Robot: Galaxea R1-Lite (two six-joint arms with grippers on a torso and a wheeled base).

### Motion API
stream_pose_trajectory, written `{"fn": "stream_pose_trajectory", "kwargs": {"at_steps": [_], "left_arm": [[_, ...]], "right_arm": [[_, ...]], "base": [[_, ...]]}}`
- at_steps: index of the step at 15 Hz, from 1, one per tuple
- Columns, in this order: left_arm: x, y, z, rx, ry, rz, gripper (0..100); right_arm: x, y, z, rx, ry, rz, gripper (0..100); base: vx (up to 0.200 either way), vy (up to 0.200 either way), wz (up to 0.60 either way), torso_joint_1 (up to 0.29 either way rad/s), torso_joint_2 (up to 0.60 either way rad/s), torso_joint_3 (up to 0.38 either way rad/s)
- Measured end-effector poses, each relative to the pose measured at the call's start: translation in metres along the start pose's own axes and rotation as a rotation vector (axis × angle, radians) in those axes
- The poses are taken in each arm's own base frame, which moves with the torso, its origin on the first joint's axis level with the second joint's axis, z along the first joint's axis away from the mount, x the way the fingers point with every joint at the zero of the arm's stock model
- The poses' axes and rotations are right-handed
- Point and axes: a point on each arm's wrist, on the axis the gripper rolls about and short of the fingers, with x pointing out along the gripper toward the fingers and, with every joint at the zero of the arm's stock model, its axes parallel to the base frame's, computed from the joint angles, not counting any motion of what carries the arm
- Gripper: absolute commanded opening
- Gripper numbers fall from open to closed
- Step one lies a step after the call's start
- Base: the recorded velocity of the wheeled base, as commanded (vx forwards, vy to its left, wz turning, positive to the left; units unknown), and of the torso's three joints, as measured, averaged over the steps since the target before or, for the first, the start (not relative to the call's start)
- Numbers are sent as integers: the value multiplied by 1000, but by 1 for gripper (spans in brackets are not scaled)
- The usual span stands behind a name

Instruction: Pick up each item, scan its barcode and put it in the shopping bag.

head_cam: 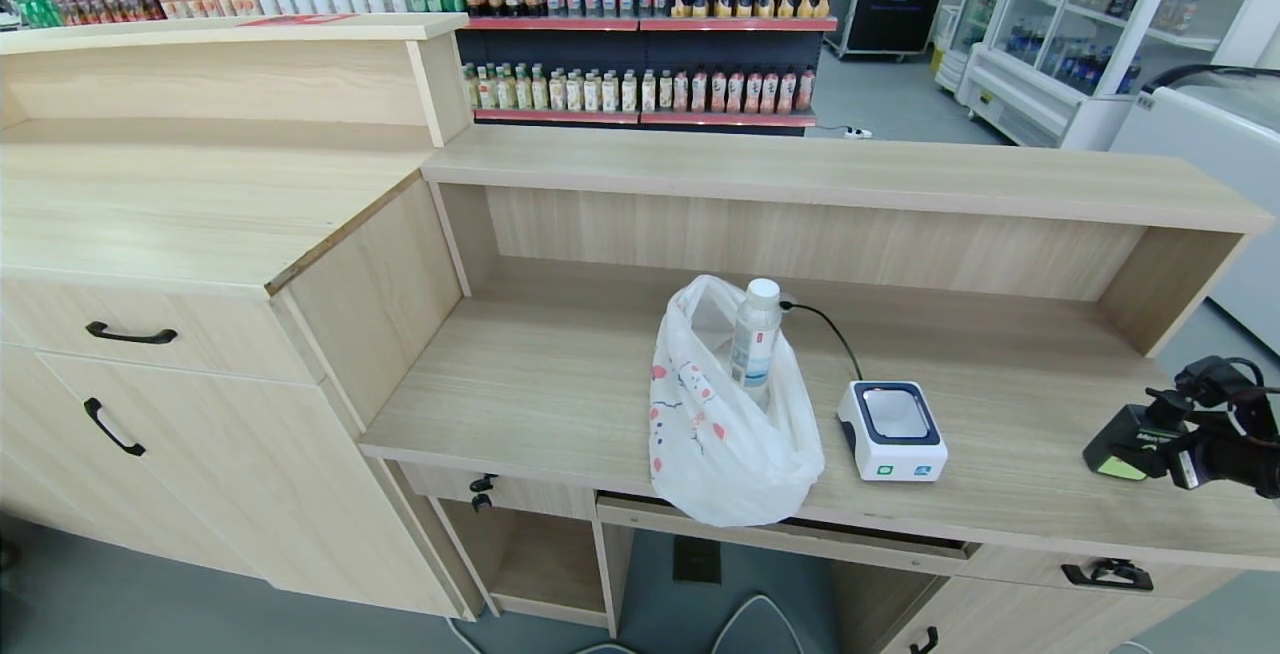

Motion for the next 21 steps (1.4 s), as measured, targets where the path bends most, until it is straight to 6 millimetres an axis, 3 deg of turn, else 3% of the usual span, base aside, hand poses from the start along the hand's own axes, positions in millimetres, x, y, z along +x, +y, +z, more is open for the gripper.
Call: {"fn": "stream_pose_trajectory", "kwargs": {"at_steps": [9,10,17,21], "left_arm": [[0,0,0,0,0,0,0],[0,0,0,0,0,0,0],[0,0,0,0,0,0,0],[0,0,0,0,0,0,0]], "right_arm": [[26,24,16,-42,-24,67,100],[27,26,16,-45,-25,72,0],[28,30,19,-140,-25,68,0],[11,26,39,-305,-72,26,0]], "base": [[0,0,0,0,0,0],[0,0,0,0,0,0],[0,0,0,0,0,0],[0,0,0,0,0,0]]}}
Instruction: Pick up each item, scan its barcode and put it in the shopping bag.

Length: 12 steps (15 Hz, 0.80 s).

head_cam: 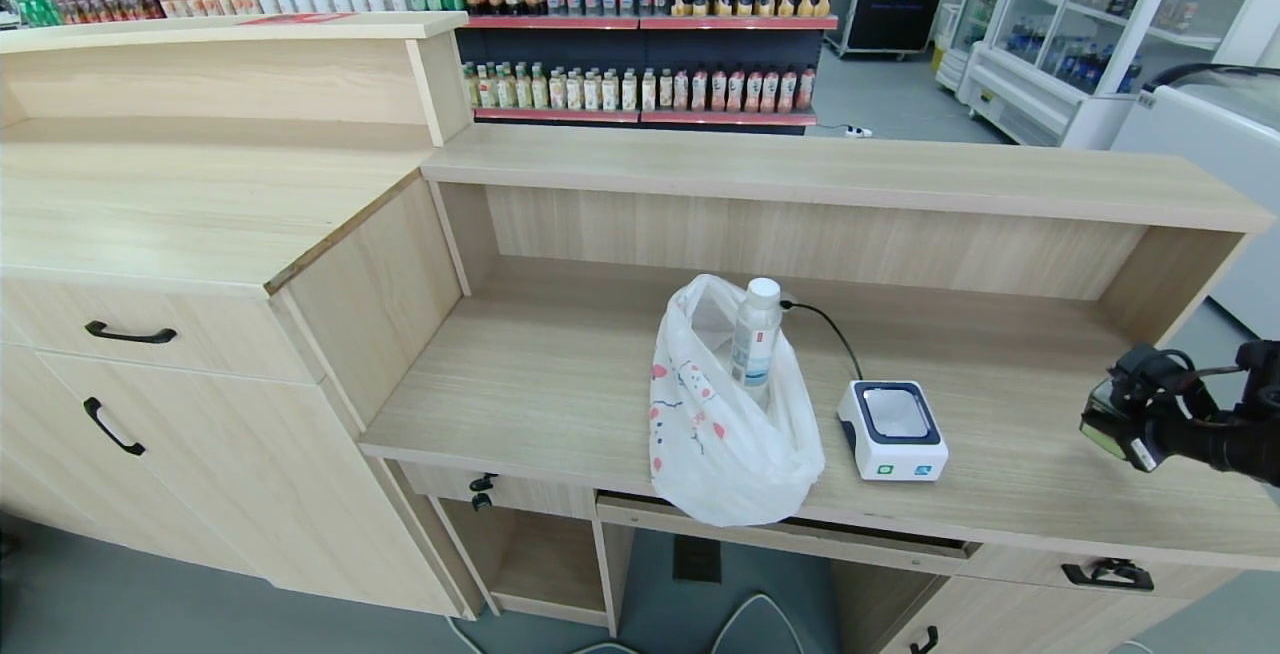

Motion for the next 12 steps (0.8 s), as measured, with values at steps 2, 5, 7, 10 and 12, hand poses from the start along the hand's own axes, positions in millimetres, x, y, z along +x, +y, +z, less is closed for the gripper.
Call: {"fn": "stream_pose_trajectory", "kwargs": {"at_steps": [2,5,7,10,12], "left_arm": [[0,0,0,0,0,0,0],[0,0,0,0,0,0,0],[0,0,0,0,0,0,0],[0,0,0,0,0,0,0],[0,0,0,0,0,0,0]], "right_arm": [[-30,-5,18,-85,-20,-40,0],[-111,-8,55,-305,-68,-143,0],[-162,2,89,-617,-153,-173,0],[-198,50,140,-1167,-360,-202,0],[-214,88,160,-1491,-519,-248,0]], "base": [[0,0,0,0,0,0],[0,0,0,0,0,0],[0,0,0,0,0,0],[0,0,0,0,0,0],[0,0,0,0,0,0]]}}
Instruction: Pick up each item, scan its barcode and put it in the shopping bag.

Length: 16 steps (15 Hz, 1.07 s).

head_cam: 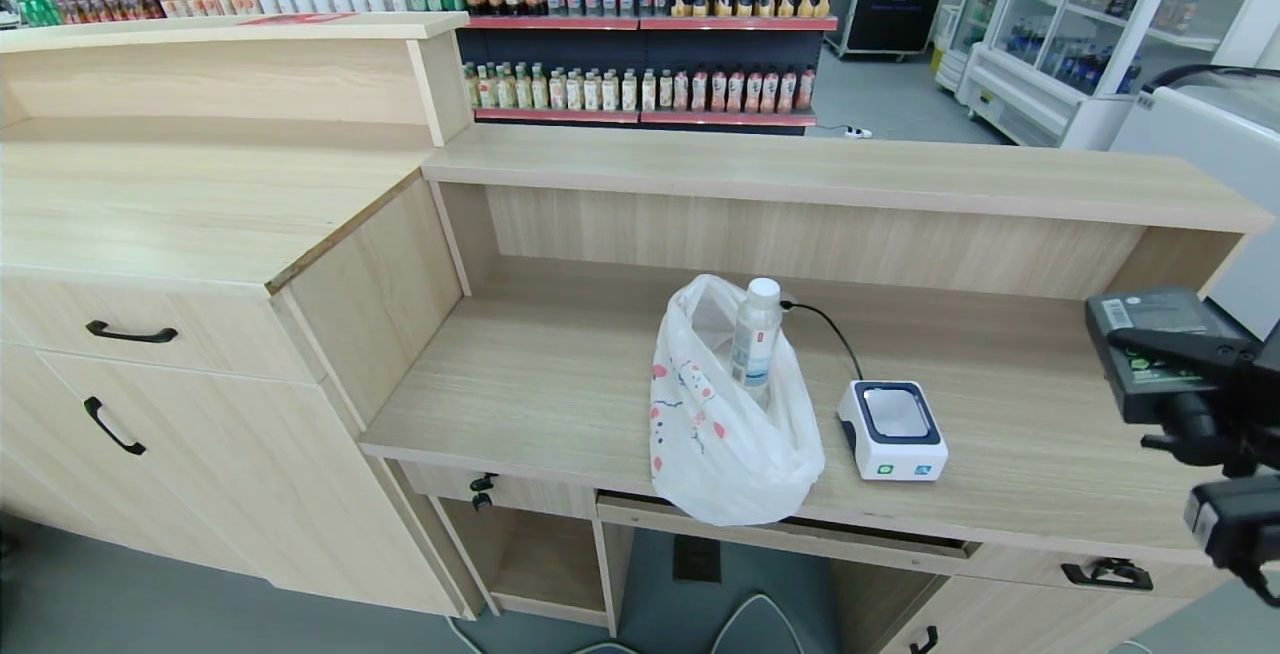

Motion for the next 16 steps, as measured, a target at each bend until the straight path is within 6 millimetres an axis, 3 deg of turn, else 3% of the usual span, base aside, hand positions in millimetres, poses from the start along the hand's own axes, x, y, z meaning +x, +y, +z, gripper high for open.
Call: {"fn": "stream_pose_trajectory", "kwargs": {"at_steps": [4,7,12,16], "left_arm": [[0,0,0,0,0,0,0],[0,0,0,0,0,0,0],[0,0,0,0,0,0,0],[0,0,0,0,0,0,0]], "right_arm": [[5,-41,52,-388,-198,-245,0],[13,-65,79,-566,-266,-425,0],[38,-87,124,-561,-469,-613,0],[44,-95,141,-495,-561,-655,0]], "base": [[0,0,0,0,0,0],[0,0,0,0,0,0],[0,0,0,0,0,0],[0,0,0,0,0,0]]}}
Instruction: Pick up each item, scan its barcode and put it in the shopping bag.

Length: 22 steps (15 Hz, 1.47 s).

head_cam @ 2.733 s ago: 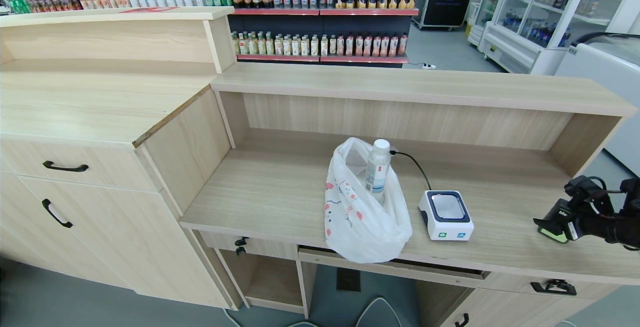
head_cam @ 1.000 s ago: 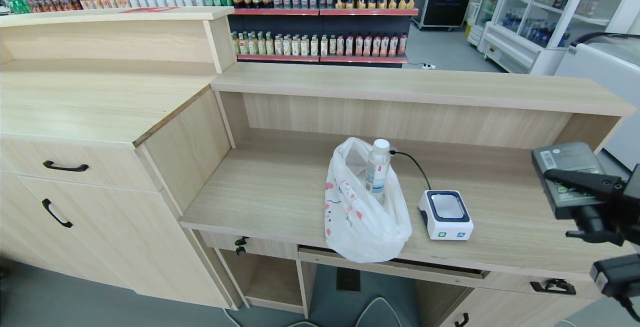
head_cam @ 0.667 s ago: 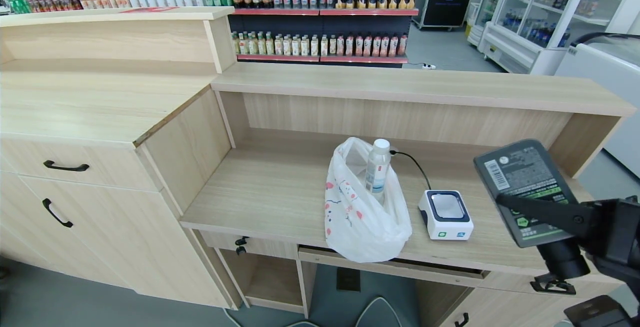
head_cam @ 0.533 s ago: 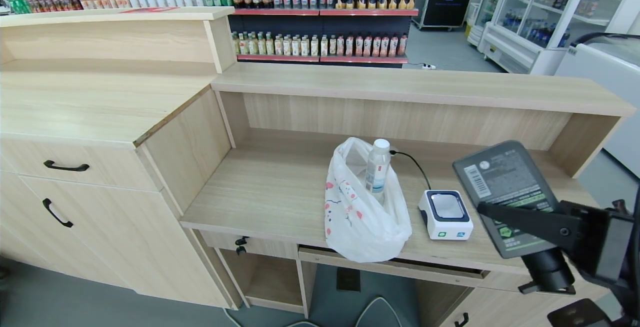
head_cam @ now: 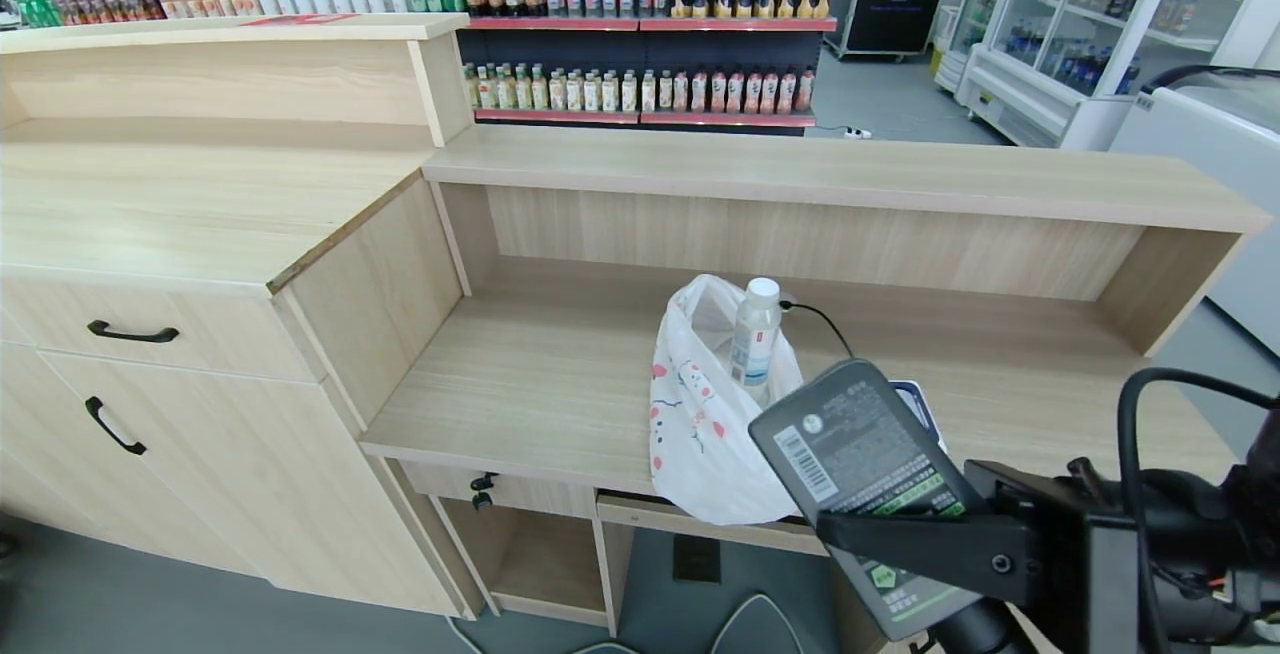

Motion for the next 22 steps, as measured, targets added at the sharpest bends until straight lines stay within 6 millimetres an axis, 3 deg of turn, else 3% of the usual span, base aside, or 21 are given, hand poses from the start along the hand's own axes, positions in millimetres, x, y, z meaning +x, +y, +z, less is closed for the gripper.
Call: {"fn": "stream_pose_trajectory", "kwargs": {"at_steps": [11,22], "left_arm": [[0,0,0,0,0,0,0],[0,0,0,0,0,0,0]], "right_arm": [[18,-3,-2,-141,53,-82,0],[39,-1,-10,-89,107,-97,0]], "base": [[0,0,0,0,0,0],[0,0,0,0,0,0]]}}
